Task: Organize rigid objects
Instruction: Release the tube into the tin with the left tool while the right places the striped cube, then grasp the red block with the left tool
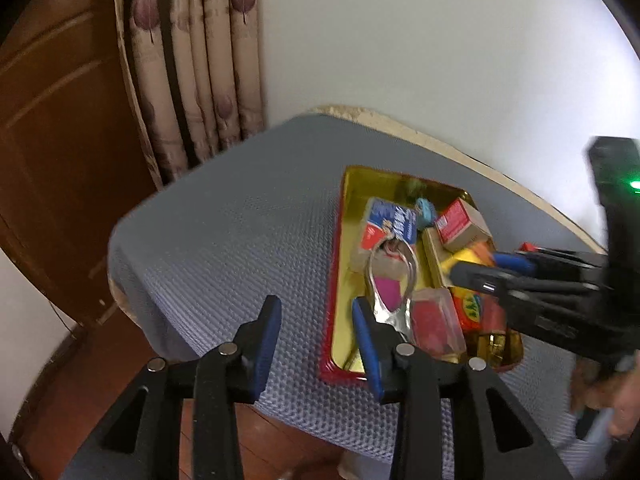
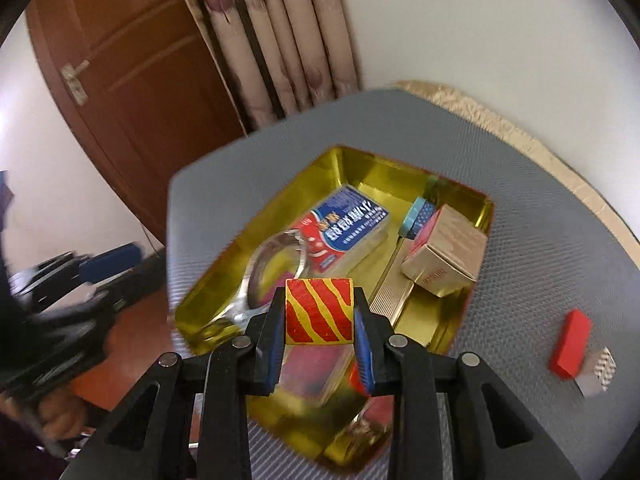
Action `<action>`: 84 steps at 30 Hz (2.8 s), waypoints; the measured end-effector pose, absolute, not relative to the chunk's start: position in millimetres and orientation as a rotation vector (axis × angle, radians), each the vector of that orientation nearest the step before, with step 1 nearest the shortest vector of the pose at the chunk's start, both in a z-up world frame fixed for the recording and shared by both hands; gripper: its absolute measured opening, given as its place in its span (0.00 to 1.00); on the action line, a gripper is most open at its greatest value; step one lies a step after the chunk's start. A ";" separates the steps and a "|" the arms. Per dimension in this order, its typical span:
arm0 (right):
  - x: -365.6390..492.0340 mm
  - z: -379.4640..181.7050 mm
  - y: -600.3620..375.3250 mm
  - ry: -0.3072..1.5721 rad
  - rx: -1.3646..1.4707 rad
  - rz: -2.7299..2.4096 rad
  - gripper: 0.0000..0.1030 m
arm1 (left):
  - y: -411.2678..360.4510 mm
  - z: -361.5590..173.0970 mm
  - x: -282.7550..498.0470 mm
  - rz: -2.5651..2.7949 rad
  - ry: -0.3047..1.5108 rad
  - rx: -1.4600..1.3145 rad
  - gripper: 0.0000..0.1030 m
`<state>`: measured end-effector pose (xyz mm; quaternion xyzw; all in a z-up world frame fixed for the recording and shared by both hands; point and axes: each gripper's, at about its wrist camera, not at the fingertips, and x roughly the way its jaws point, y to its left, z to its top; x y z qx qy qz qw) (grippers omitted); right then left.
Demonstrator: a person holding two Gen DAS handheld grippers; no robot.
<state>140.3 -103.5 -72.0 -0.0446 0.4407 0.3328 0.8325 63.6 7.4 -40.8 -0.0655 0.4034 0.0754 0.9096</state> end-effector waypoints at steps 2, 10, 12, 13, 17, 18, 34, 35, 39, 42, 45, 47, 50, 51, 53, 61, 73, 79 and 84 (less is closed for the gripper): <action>148.2 -79.1 -100.0 0.949 -0.086 0.696 0.27 | 11.1 -42.1 64.8 0.143 0.843 -0.155 0.36; 167.9 -92.9 -88.7 0.977 -0.087 0.666 0.29 | 17.9 -48.8 70.1 0.137 0.877 -0.189 0.38; 171.2 -92.1 -92.0 0.964 -0.057 0.662 0.33 | 19.0 -50.0 70.5 0.143 0.882 -0.190 0.38; 170.3 -90.0 -94.5 0.955 -0.045 0.658 0.33 | 19.0 -50.5 70.4 0.150 0.883 -0.189 0.38; 150.9 -65.7 -118.2 0.838 0.025 0.638 0.41 | 16.9 -51.9 70.8 0.155 0.880 -0.171 0.38; 140.3 -57.0 -131.1 0.779 0.034 0.598 0.48 | 15.3 -51.8 69.7 0.156 0.876 -0.163 0.38; 34.9 -127.4 -395.1 0.777 -0.077 -0.237 0.89 | -91.1 -26.5 62.7 -0.295 0.907 -0.053 0.43; 33.2 -130.8 -400.4 0.780 -0.061 -0.236 0.89 | -103.4 -23.9 71.5 -0.317 0.926 -0.061 0.43; 26.6 -127.2 -408.1 0.752 0.009 -0.235 0.93 | -155.7 -18.1 122.3 -0.358 1.006 -0.087 0.43; 22.2 -124.9 -406.6 0.728 0.016 -0.211 0.96 | -192.5 -26.7 170.3 -0.367 1.074 -0.078 0.43; 17.9 -122.0 -408.4 0.701 0.036 -0.184 0.97 | -218.8 -44.6 212.8 -0.352 1.139 -0.081 0.43; 14.7 -120.4 -414.2 0.686 0.072 -0.173 0.97 | -228.1 -58.7 234.8 -0.309 1.184 -0.090 0.43; 13.6 -118.6 -422.5 0.667 0.121 -0.165 0.97 | -239.6 -80.2 261.5 -0.285 1.252 -0.104 0.43; 12.8 -118.5 -424.5 0.660 0.131 -0.163 0.97 | -242.0 -85.0 265.9 -0.281 1.268 -0.106 0.43; 11.8 -118.4 -425.7 0.656 0.134 -0.156 0.97 | -248.0 -92.9 273.8 -0.287 1.291 -0.107 0.43; 11.4 -117.7 -424.1 0.661 0.129 -0.134 0.98 | -267.7 -107.9 289.3 -0.276 1.313 -0.044 0.43; 17.6 -122.2 -422.0 0.695 0.127 -0.123 0.99 | -280.9 -128.5 301.1 -0.267 1.315 -0.011 0.43; 19.2 -124.8 -423.0 0.716 0.130 -0.131 0.99 | -276.2 -127.1 284.9 -0.239 1.238 0.025 0.30; 20.4 -126.1 -425.8 0.724 0.141 -0.138 0.99 | -261.5 -115.0 244.6 -0.234 1.167 0.037 0.30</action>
